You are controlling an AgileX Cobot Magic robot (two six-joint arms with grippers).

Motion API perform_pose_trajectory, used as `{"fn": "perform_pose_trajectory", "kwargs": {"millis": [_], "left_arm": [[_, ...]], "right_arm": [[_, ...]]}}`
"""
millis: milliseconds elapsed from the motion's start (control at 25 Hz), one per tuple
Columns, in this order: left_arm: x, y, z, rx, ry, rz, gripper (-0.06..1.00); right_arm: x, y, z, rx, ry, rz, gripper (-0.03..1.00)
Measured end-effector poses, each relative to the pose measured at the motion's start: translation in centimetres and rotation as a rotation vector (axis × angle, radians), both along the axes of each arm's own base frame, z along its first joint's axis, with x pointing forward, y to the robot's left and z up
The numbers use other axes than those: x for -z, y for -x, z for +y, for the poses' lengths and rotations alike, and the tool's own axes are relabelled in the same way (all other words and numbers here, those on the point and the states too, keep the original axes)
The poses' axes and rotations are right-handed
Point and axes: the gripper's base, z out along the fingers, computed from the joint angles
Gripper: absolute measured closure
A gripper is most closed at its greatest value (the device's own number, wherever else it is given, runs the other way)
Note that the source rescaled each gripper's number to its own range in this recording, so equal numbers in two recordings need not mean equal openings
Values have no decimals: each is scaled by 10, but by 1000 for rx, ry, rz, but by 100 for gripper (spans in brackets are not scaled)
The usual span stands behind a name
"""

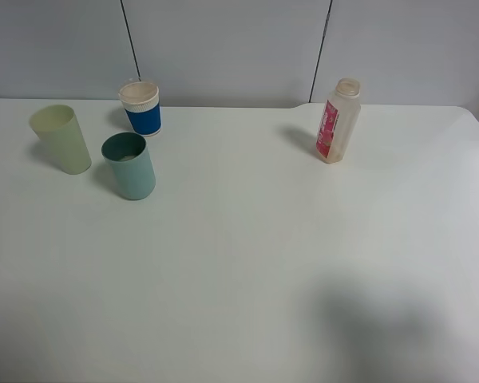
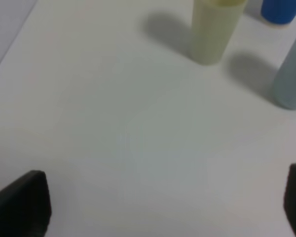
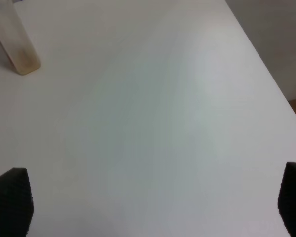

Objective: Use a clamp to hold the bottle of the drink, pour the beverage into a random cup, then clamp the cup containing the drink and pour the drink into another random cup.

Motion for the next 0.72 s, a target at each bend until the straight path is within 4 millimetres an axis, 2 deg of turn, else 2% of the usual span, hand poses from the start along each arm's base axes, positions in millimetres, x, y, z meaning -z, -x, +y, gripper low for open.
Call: {"fn": "perform_pose_trajectory", "kwargs": {"millis": [120,720], "left_arm": [[0,9,0,0,1,-57,-4],[0,9,0,0,2,-58,-4]], "right_arm": [[0,0,0,0,0,0,-3],[0,0,0,0,0,0,-3]]}}
